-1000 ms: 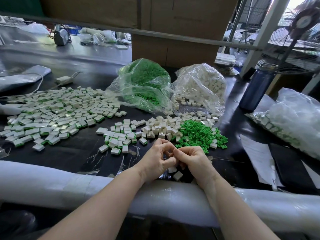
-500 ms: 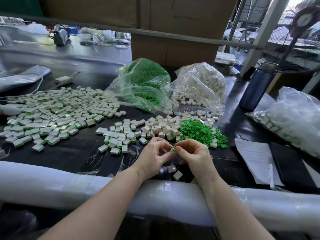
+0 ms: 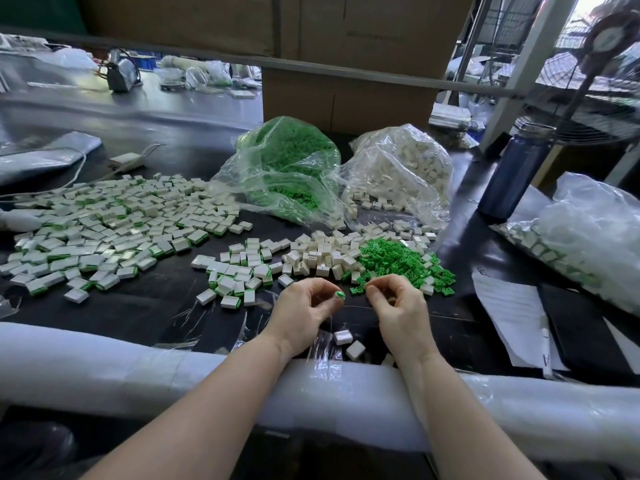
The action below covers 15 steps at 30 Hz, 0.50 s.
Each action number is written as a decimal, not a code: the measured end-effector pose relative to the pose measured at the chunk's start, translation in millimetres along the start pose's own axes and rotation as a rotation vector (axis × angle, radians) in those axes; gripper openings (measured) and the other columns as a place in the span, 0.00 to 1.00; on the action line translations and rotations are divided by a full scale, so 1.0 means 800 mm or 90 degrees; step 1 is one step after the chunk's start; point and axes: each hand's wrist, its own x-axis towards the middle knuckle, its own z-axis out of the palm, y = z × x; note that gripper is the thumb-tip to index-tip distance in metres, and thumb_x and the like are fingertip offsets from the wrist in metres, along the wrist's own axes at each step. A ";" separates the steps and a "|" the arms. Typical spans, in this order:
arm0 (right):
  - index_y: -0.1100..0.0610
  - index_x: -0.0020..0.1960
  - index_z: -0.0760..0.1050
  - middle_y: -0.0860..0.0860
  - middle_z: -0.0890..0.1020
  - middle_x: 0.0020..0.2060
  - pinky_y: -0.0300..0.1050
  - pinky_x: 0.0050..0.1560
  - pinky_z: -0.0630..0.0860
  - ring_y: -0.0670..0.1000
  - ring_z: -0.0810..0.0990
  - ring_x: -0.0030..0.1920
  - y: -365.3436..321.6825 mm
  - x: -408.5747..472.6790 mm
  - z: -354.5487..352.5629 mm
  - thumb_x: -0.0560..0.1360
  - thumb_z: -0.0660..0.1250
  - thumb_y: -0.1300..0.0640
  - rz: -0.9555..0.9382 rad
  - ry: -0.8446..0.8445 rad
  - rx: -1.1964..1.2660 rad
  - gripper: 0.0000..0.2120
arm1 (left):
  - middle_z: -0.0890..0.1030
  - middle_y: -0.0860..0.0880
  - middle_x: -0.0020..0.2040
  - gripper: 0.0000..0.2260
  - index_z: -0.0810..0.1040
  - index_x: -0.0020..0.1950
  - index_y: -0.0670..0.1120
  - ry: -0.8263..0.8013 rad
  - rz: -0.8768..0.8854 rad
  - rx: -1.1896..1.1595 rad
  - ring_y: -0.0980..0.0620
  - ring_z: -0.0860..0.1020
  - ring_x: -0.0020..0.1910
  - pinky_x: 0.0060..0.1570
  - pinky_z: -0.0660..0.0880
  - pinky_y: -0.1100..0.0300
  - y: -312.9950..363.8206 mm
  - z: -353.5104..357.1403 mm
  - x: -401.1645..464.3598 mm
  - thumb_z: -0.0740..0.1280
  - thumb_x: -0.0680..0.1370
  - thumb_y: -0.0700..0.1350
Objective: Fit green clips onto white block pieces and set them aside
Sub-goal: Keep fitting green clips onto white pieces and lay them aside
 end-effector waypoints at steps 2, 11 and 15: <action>0.56 0.46 0.77 0.53 0.79 0.46 0.48 0.54 0.73 0.54 0.76 0.50 0.006 0.004 -0.004 0.75 0.65 0.64 0.031 0.097 -0.067 0.04 | 0.78 0.50 0.42 0.08 0.78 0.54 0.47 0.029 -0.021 -0.006 0.53 0.78 0.42 0.46 0.78 0.62 -0.001 0.000 0.000 0.67 0.76 0.39; 0.56 0.69 0.67 0.52 0.66 0.70 0.51 0.66 0.59 0.56 0.61 0.70 0.017 0.016 -0.016 0.75 0.58 0.66 0.233 0.187 -0.288 0.23 | 0.65 0.46 0.60 0.19 0.71 0.67 0.48 0.203 -0.077 0.133 0.50 0.73 0.50 0.59 0.69 0.63 -0.010 -0.005 0.005 0.66 0.76 0.39; 0.53 0.74 0.58 0.48 0.59 0.75 0.50 0.70 0.53 0.51 0.54 0.74 0.015 0.015 -0.011 0.73 0.57 0.67 0.251 0.121 -0.376 0.30 | 0.59 0.44 0.69 0.25 0.63 0.72 0.43 0.161 -0.103 0.201 0.46 0.64 0.67 0.68 0.60 0.60 -0.010 -0.001 0.004 0.65 0.77 0.42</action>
